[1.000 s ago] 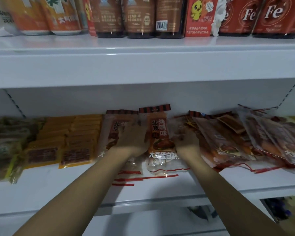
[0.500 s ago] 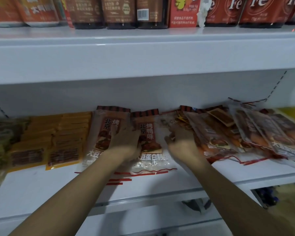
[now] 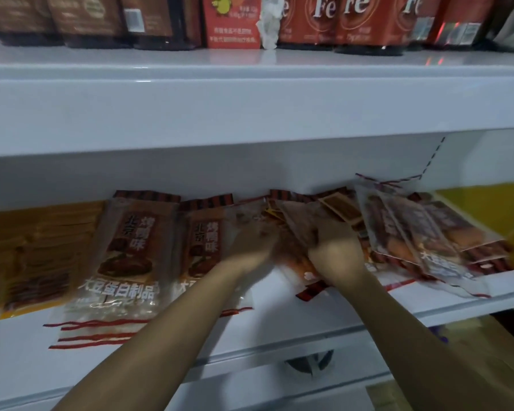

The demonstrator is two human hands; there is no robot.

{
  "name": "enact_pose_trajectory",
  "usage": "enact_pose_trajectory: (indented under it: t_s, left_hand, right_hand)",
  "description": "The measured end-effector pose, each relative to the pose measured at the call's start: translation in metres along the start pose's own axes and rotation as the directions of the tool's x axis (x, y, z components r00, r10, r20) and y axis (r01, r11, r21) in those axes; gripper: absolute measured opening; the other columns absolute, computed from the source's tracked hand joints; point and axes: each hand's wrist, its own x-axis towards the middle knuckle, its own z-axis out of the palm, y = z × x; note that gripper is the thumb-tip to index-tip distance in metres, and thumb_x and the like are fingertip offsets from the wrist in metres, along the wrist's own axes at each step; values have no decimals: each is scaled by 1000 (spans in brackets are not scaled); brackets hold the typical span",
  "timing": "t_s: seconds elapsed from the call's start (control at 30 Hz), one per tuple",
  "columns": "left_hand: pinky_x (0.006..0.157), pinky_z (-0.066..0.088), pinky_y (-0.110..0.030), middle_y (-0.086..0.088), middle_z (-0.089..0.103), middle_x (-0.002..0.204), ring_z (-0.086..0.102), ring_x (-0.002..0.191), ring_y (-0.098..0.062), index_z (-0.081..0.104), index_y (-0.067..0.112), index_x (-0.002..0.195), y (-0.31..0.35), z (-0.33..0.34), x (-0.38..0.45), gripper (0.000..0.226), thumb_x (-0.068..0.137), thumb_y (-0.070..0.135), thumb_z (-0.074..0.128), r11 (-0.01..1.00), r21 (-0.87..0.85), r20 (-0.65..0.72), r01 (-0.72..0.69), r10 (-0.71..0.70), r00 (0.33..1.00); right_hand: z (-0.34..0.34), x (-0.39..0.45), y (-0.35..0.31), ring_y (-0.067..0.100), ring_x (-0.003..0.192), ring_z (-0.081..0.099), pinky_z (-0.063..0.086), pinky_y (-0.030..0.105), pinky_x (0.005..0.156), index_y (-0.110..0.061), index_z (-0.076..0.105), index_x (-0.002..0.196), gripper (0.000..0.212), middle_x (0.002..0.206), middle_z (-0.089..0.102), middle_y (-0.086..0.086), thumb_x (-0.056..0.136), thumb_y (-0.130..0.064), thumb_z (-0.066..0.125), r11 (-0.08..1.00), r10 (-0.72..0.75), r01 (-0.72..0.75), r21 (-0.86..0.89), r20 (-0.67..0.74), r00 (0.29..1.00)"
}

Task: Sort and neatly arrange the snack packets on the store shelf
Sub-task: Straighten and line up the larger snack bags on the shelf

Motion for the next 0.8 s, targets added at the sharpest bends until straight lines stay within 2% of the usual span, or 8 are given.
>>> enact_pose_trajectory:
  t_s: [0.13,0.23,0.3,0.37,0.47,0.53,0.7,0.8]
  left_hand:
    - [85,62,-45,-5,76,88,74,78,-21,73,12,91,13,24,15,15,99,14,59,945,-285,70,159,-145,987]
    - [82,58,-31,9,71,95,70,89,-13,69,17,106,6,50,27,17,96,31,65,999,38,-76,-14,17,997]
    - [88,53,-30,6,72,107,67,99,-15,69,20,116,9,62,25,25,96,31,60,969,222,-160,-106,144,977]
    - [97,49,-27,0,74,116,66,108,-16,75,18,116,15,63,22,31,95,23,52,963,237,-141,-132,169,976]
    - [89,44,-18,1,75,115,66,106,-13,77,18,111,11,42,21,32,94,12,51,977,198,-178,-78,115,977]
    - [86,54,-30,-2,76,101,70,94,-17,77,16,98,6,22,19,31,88,28,50,975,188,-263,-119,167,950]
    - [76,53,-14,8,66,82,60,73,11,78,11,89,-34,-25,23,30,65,27,84,987,141,-408,-78,130,904]
    - [67,52,-25,1,66,81,63,74,-9,67,29,77,-27,-49,18,23,70,16,85,969,98,-512,-227,245,824]
  right_hand:
    - [2,-2,10,33,52,62,49,30,45,5,71,80,20,68,67,18,78,-7,55,997,55,-58,45,68,996]
    - [0,3,29,24,68,63,44,23,62,1,73,97,22,85,69,14,88,-5,55,996,33,-55,76,267,963]
    - [-7,11,33,17,88,58,36,14,70,-9,69,116,60,103,68,7,102,-58,37,1000,-26,26,4,400,916]
    - [-10,13,40,19,91,62,36,12,72,-12,68,118,114,104,67,4,71,-92,2,995,-90,72,62,373,923]
    - [-9,11,47,33,77,72,44,16,79,7,69,113,28,92,72,17,104,-6,46,992,-7,-7,123,118,993]
    - [-5,15,48,26,87,68,40,1,84,6,67,119,41,99,67,7,84,23,54,932,124,-197,303,243,962]
    - [-7,25,14,-5,95,64,41,2,79,-22,63,119,38,102,62,-16,82,-18,61,828,36,-240,507,378,925]
    - [-5,35,-13,-13,89,59,46,15,85,-20,68,119,35,96,60,-26,85,-14,75,749,34,-359,557,508,861]
